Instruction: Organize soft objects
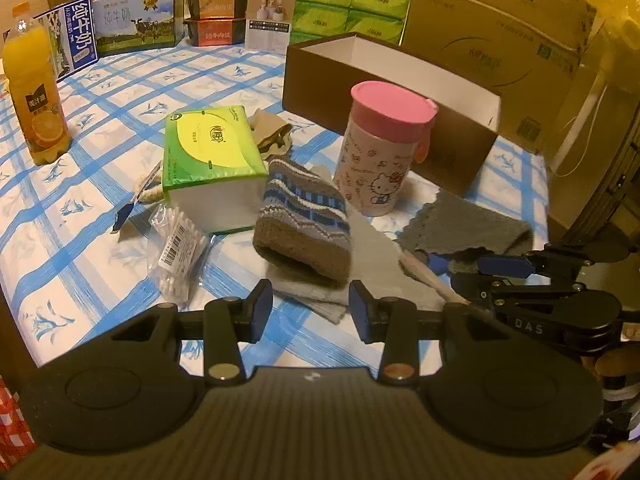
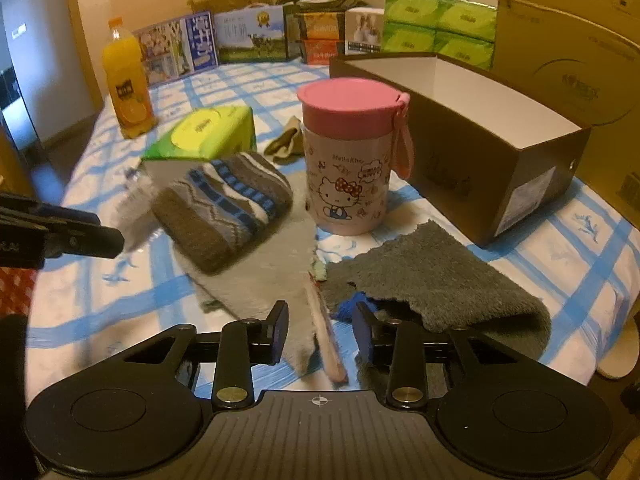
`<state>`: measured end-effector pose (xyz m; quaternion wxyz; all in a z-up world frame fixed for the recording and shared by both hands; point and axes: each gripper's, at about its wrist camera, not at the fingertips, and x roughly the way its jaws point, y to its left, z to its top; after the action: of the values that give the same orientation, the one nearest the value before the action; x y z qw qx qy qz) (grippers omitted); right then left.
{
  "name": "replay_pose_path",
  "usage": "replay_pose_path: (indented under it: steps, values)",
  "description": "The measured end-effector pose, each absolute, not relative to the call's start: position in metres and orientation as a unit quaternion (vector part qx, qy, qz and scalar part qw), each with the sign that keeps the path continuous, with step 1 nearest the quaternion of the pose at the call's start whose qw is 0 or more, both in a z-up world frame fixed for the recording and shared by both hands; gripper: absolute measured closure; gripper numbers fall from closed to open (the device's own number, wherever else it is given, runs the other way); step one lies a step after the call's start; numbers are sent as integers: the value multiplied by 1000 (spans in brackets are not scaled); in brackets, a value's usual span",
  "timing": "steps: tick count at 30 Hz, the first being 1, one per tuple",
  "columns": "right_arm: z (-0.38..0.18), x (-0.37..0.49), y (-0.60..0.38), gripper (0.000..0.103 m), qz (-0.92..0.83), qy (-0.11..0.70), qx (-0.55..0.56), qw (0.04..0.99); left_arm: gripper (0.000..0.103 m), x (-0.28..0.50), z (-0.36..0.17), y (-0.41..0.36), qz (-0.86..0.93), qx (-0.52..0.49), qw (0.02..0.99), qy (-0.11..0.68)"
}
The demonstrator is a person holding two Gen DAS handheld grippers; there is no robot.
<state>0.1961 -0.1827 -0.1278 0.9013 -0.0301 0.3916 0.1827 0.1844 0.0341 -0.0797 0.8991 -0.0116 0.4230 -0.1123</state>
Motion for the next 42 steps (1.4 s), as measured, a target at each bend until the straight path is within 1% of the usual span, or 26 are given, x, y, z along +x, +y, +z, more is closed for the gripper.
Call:
replay_pose_path:
  steps: [7,12,17,20,26,31,34,38,42]
  values:
    - [-147,215,-171,69,189,407,-52,892,65,200,-91,35,-110,-12,896,429]
    - [-159,224,-164,74,187,416,-65,887,64,207,-97,36,-108,-15,895,433]
    - [-169,233,-163,77,178,428,-64,884,62,212,-101,39,-107,-18,894,434]
    - [-173,236,-163,99,170,431,-67,883,60,214,-103,39,-107,-17,895,433]
    - [-170,235,-168,100,167,424,-57,888,59,220,-105,40,-108,-22,895,432]
    - [-153,233,-173,100,168,408,-32,897,58,229,-107,42,-107,-31,895,432]
    - [-144,235,-177,100,165,403,-23,900,53,236,-107,43,-105,-40,896,429]
    - [-138,238,-179,100,160,401,-14,902,50,250,-110,46,-101,-49,897,428]
    - [-136,242,-180,100,158,404,-6,901,51,268,-117,43,-92,-50,892,439]
